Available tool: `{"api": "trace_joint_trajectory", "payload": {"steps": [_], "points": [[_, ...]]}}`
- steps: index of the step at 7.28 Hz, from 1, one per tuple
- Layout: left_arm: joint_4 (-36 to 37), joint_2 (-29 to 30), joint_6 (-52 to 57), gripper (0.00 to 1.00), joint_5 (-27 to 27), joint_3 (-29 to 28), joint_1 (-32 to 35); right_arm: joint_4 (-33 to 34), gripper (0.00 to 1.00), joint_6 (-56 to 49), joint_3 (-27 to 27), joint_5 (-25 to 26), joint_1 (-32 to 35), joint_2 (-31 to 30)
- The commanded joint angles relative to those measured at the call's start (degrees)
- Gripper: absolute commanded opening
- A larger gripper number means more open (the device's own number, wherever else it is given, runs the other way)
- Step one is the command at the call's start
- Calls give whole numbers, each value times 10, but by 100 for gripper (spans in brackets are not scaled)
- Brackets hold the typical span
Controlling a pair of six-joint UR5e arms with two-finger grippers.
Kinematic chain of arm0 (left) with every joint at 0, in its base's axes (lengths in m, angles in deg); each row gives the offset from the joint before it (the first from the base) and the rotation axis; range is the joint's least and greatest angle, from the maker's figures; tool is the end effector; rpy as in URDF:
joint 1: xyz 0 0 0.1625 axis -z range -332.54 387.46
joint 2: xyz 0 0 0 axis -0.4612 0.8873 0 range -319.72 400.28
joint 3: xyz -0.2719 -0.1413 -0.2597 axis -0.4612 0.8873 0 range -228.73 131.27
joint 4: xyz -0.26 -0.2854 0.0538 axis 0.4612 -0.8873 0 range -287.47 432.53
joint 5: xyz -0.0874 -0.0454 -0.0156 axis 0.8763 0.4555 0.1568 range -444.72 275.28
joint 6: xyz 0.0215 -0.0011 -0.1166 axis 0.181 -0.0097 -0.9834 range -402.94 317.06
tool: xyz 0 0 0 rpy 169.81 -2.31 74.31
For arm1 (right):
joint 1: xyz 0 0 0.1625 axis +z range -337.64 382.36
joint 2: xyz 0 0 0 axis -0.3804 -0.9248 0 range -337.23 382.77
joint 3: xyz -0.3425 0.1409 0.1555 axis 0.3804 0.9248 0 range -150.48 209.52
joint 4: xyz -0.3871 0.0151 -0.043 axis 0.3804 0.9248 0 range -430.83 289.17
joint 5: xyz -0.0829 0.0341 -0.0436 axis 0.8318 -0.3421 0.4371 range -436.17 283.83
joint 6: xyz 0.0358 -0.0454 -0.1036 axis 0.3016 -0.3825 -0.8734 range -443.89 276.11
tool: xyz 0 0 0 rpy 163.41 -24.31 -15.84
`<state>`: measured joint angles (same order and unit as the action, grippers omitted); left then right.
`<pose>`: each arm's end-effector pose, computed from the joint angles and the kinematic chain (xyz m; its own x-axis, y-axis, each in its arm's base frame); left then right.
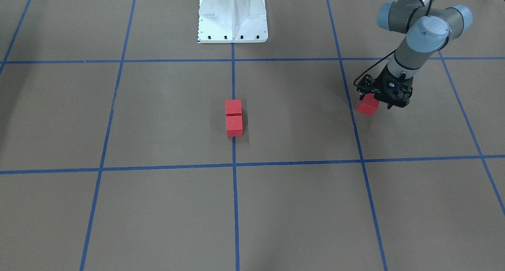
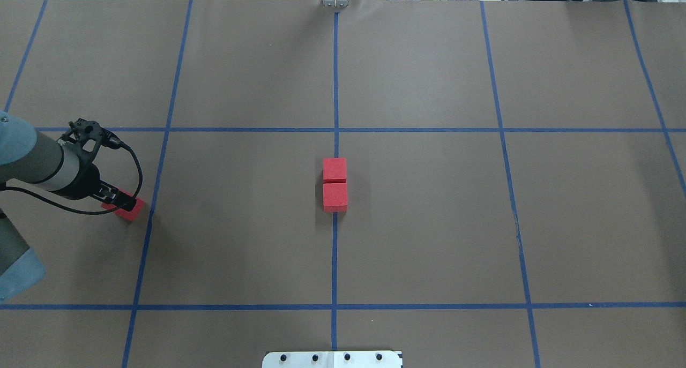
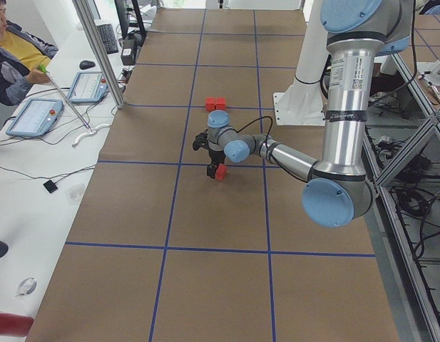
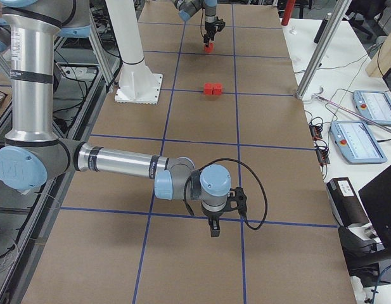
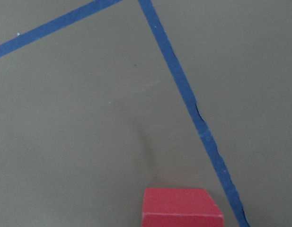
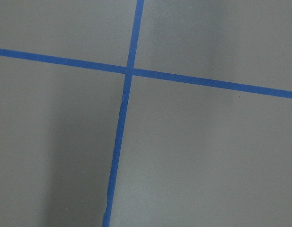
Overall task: Form red blocks into L shape at center
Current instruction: 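Lower the left gripper onto the remaining red cube and grasp it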
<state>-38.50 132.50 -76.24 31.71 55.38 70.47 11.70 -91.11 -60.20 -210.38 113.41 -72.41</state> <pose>0.3186 -0.4072 0.4848 0.6645 0.4037 -0.6288 -0.2590 0.9138 0.3130 0.0584 -0.4299 0.6789 0.7138 -0.1368 0.6869 0.0718 0.9899 0.1225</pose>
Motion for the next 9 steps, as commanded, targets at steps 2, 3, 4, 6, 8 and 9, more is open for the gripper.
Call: {"api": "trace_joint_trajectory", "payload": {"steps": [2, 3, 4, 6, 8, 9], "points": [[-1, 1, -26, 100, -1, -1, -13, 1, 100, 0, 1, 2, 0, 3], [-1, 1, -26, 100, -1, -1, -13, 0, 100, 0, 1, 2, 0, 3], [-1, 1, -26, 100, -1, -1, -13, 0, 100, 0, 1, 2, 0, 3], [-1, 1, -26, 45, -1, -1, -15, 0, 100, 0, 1, 2, 0, 3], [-1, 1, -23, 0, -1, 6, -13, 1, 100, 0, 1, 1, 0, 4], [7, 8, -20, 0, 25, 18, -14, 1, 100, 0, 1, 1, 0, 4]]}}
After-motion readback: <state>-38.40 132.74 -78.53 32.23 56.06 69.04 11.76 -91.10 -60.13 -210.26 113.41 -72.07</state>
